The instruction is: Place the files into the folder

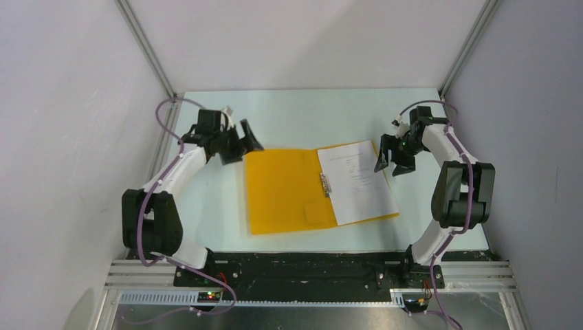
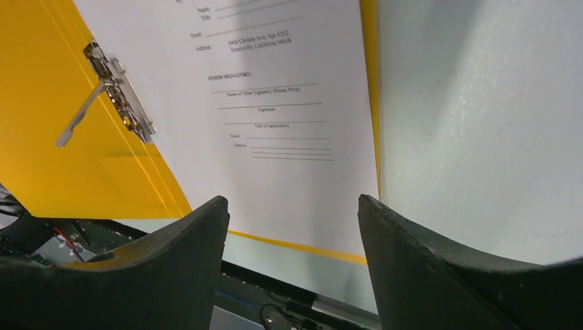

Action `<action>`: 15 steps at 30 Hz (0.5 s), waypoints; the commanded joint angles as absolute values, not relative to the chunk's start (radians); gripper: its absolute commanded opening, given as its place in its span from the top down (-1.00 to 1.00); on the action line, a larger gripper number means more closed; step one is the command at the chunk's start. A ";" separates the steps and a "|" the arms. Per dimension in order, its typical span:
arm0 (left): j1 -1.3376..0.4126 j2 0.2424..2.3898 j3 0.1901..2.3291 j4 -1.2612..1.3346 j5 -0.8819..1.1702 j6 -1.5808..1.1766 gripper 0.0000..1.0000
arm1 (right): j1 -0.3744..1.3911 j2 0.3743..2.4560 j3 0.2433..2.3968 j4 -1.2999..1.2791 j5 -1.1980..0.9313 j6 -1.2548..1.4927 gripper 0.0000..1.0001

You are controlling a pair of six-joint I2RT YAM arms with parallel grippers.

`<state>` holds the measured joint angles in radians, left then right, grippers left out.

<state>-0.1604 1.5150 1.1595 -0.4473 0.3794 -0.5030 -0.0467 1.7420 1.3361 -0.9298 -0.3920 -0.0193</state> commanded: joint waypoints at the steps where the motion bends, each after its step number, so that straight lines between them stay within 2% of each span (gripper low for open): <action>1: -0.095 1.429 1.025 -0.597 0.312 -0.439 -0.99 | -0.020 1.691 1.331 -0.936 -0.414 0.004 -0.44; 7: -0.080 1.364 0.967 -0.600 0.266 -0.384 -0.99 | 0.138 1.751 1.388 -0.916 -0.568 0.034 -0.38; 9: -0.080 1.357 0.990 -0.599 0.230 -0.367 -0.92 | 0.180 1.788 1.410 -0.899 -0.625 0.076 -0.36; 12: -0.088 1.364 1.039 -0.598 0.179 -0.357 -0.79 | 0.226 1.867 1.446 -0.852 -0.694 0.140 -0.22; 15: -0.133 1.418 1.126 -0.595 0.176 -0.359 -0.76 | 0.244 1.941 1.489 -0.826 -0.775 0.208 -0.06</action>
<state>-0.0902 1.3964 1.0088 -0.6224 0.2237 -0.3958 0.2333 1.8545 1.4239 -0.8860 -0.6357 0.0967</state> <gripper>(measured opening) 0.890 0.574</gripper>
